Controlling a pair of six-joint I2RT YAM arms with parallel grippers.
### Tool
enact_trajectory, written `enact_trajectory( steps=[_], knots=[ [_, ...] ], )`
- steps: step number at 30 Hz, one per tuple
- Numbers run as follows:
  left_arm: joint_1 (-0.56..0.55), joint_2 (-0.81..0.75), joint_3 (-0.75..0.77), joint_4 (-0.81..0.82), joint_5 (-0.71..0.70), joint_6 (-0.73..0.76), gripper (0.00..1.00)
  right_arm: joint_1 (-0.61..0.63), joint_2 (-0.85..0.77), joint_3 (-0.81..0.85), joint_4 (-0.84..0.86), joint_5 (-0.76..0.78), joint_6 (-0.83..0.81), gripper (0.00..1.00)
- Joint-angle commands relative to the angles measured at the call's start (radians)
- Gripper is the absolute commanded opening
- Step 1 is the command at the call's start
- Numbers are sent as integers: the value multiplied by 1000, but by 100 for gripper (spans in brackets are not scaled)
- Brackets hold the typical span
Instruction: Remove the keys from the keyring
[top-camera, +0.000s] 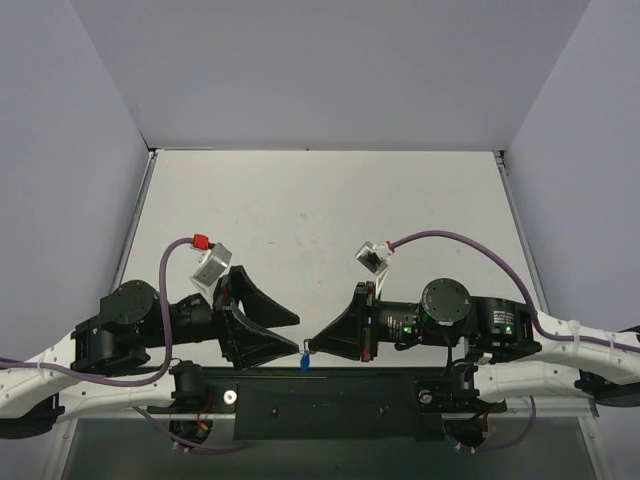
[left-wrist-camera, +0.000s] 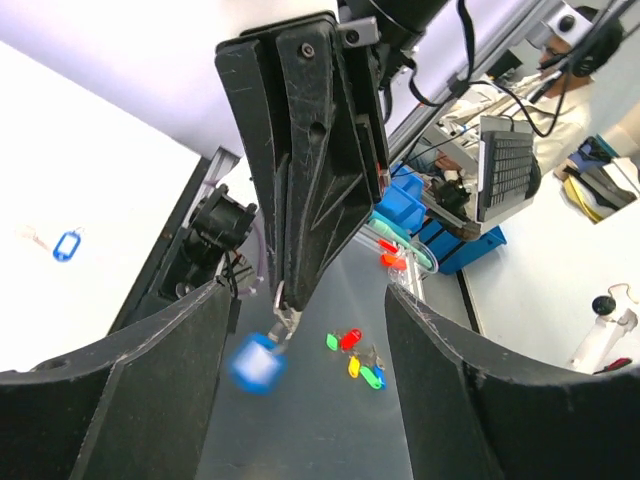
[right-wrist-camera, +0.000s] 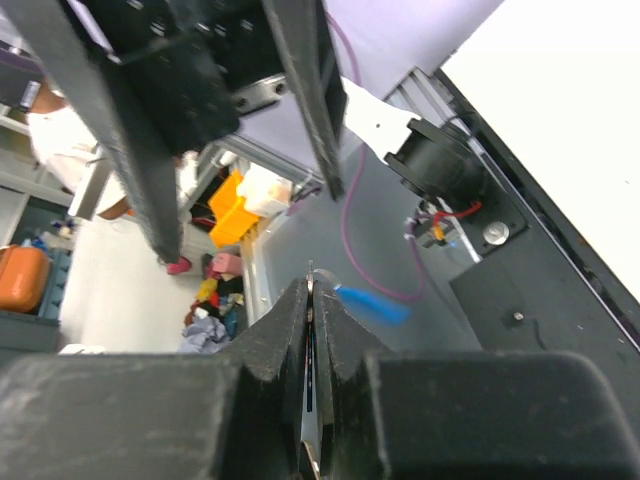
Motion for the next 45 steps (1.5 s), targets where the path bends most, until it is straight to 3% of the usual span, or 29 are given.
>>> enact_trajectory(
  steps=[1,8,13,18,28,45],
  knots=[
    [0,-47,-76,290,76,92,73,7,-18,-4,168,-51,31,0],
    [-1,-69,-128,408,72,232,73,-4,-21,6,197,-84,40,0],
    [-1,-69,-160,504,159,307,72,-15,-24,3,203,-96,45,0],
    [-3,-43,-143,471,184,351,63,-27,-29,13,205,-105,45,0],
    [-12,-16,-171,520,279,370,61,-49,-50,13,223,-105,37,0],
    [-38,37,-157,473,270,420,52,-53,-61,37,223,-108,31,0]
  ],
)
